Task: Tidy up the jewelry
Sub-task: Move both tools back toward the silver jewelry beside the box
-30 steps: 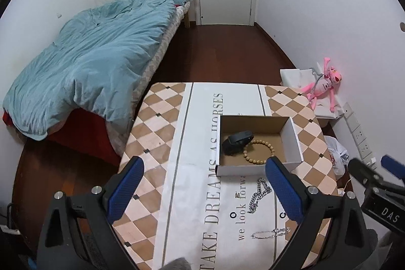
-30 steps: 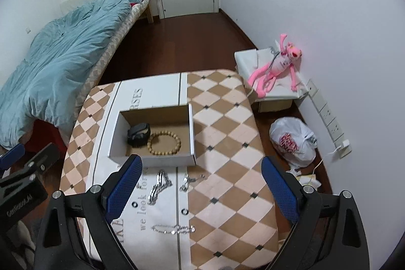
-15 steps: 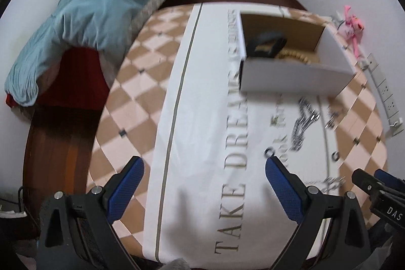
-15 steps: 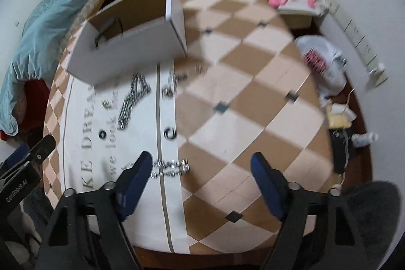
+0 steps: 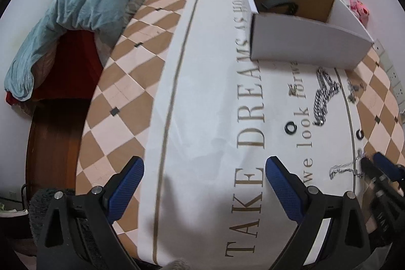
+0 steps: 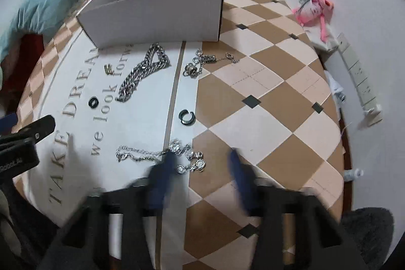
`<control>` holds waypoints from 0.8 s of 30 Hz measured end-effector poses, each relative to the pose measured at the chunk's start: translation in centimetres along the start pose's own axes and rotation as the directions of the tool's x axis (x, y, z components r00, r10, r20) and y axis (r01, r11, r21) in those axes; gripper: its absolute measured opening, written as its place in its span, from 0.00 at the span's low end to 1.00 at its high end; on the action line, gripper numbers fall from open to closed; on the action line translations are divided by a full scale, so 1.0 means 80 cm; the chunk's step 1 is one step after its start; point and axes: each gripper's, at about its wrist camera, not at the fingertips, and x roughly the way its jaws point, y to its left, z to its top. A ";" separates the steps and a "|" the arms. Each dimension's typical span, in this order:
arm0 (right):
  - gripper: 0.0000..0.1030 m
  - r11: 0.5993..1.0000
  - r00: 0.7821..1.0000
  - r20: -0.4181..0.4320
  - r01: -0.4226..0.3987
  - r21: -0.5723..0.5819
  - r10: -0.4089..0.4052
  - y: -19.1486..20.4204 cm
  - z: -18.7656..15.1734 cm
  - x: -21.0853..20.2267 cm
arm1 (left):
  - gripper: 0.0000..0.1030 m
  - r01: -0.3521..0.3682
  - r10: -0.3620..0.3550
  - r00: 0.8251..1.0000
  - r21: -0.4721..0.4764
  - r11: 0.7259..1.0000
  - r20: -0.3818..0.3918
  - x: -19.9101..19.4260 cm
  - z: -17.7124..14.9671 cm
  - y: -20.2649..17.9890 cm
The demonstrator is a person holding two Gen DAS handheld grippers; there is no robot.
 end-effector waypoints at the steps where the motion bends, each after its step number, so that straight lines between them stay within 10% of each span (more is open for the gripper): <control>1: 0.08 1.000 1.000 0.005 -0.009 0.009 0.009 -0.001 -0.001 -0.001 | 0.95 0.004 -0.003 1.000 0.007 1.000 -0.005 0.002 -0.001 -0.003; 17: 0.03 0.966 0.995 0.068 -0.086 0.245 0.071 -0.093 0.033 -0.022 | 0.94 0.150 -0.150 0.989 0.028 0.988 -0.016 0.021 0.035 -0.051; 24: 0.03 0.963 0.996 0.063 -0.082 0.257 0.068 -0.101 0.037 -0.018 | 0.27 0.175 -0.176 0.984 0.075 0.982 0.006 0.018 0.039 -0.072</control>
